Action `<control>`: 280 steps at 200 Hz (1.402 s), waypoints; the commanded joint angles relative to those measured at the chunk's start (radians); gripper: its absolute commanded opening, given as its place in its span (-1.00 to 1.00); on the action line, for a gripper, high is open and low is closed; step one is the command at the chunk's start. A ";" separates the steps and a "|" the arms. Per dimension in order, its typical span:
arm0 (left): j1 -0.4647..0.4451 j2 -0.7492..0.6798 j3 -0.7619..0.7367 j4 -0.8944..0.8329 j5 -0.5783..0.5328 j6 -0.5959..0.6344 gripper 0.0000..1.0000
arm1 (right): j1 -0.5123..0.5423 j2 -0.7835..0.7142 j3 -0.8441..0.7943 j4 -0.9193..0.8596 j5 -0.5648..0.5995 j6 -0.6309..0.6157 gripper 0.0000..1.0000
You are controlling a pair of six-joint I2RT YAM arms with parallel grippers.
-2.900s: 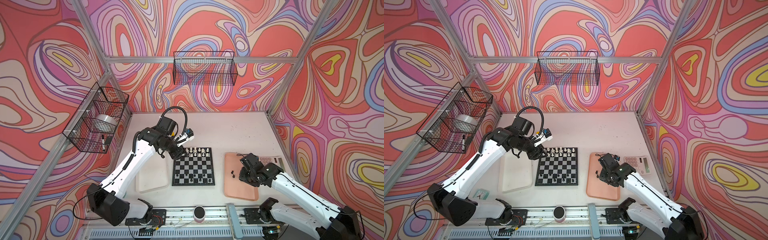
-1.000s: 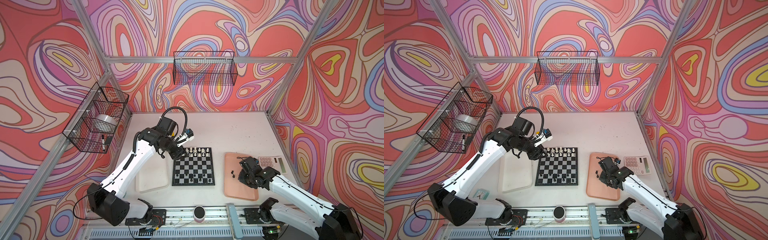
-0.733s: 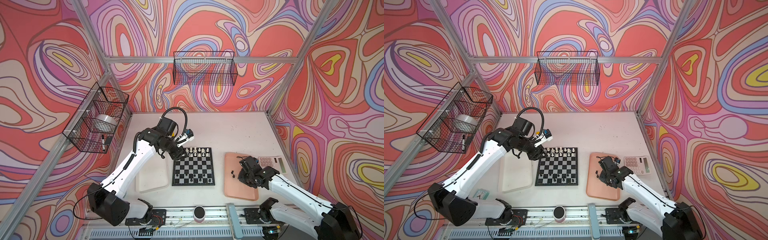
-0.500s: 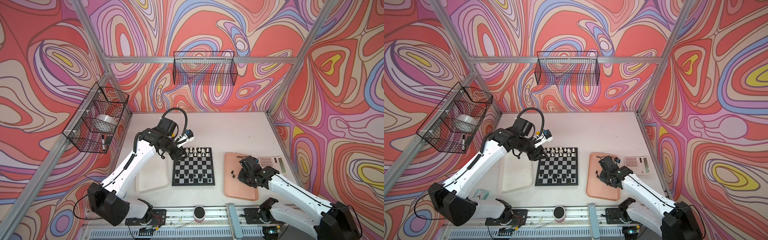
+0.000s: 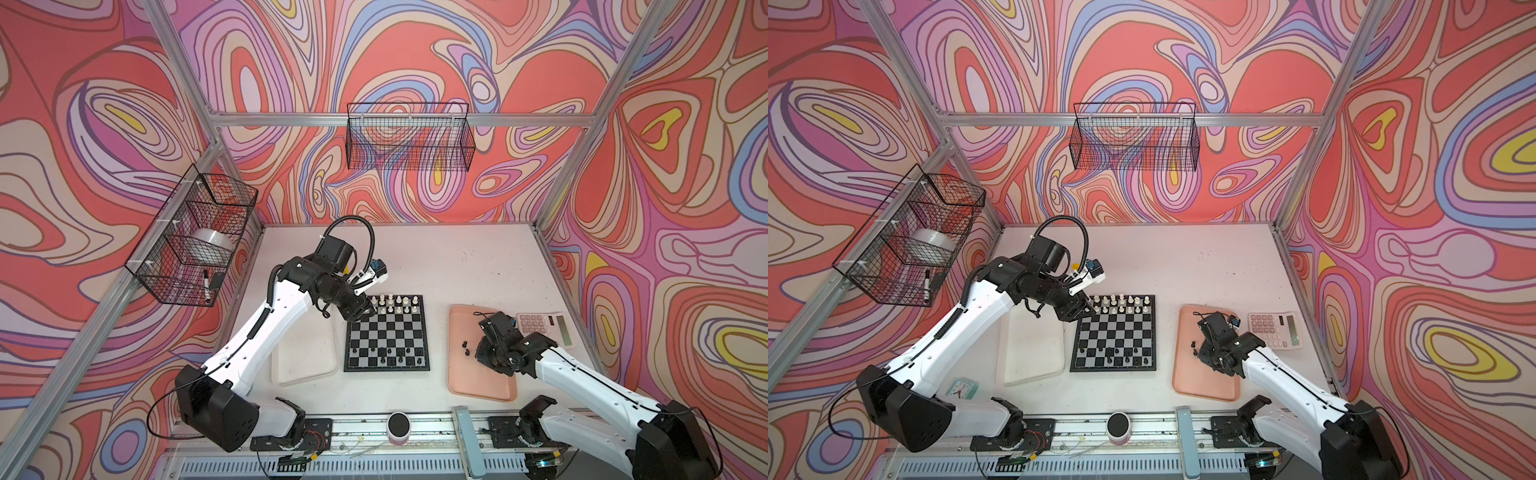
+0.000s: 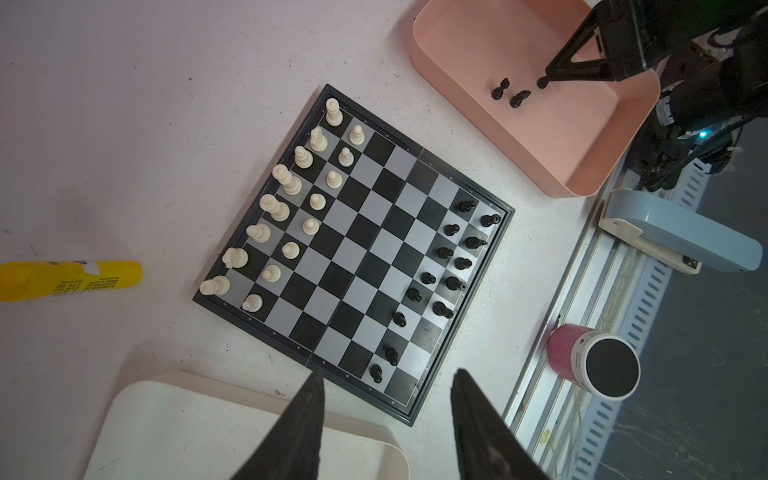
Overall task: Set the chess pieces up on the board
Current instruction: 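Lower the right gripper around the upright black pawn in the pink tray, then close the right gripper on the black pawn and lift it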
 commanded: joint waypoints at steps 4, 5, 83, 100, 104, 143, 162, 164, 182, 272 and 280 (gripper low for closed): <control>0.004 -0.018 -0.008 -0.004 0.014 -0.004 0.02 | -0.011 0.025 -0.012 0.025 -0.006 -0.018 -0.58; 0.004 -0.018 -0.008 -0.004 0.014 -0.005 0.02 | -0.011 0.026 -0.012 0.025 -0.006 -0.019 -0.58; 0.003 -0.018 -0.009 -0.002 0.016 -0.004 0.02 | -0.021 0.027 -0.007 0.008 -0.013 -0.032 -0.66; 0.004 -0.018 -0.010 -0.003 0.017 -0.005 0.02 | -0.023 0.024 -0.007 0.006 -0.013 -0.033 -0.69; 0.004 -0.018 -0.009 -0.003 0.017 -0.005 0.02 | -0.022 0.024 -0.007 0.007 -0.013 -0.034 -0.69; 0.004 -0.018 -0.009 -0.002 0.017 -0.005 0.02 | -0.027 0.031 -0.004 0.008 -0.016 -0.040 -0.75; 0.004 -0.019 -0.009 -0.002 0.017 -0.004 0.02 | -0.026 0.034 -0.002 0.008 -0.018 -0.043 -0.75; 0.004 -0.020 -0.009 -0.002 0.017 -0.005 0.02 | -0.027 0.035 -0.002 0.009 -0.017 -0.043 -0.75; 0.004 -0.020 -0.011 -0.002 0.016 -0.004 0.02 | -0.026 0.033 -0.003 0.013 -0.021 -0.045 -0.75; 0.003 -0.027 -0.016 0.007 0.007 -0.004 0.02 | -0.027 0.025 0.025 0.001 -0.030 -0.079 -0.75; 0.003 -0.030 -0.016 0.007 0.005 -0.005 0.02 | -0.027 0.025 0.030 -0.004 -0.030 -0.081 -0.75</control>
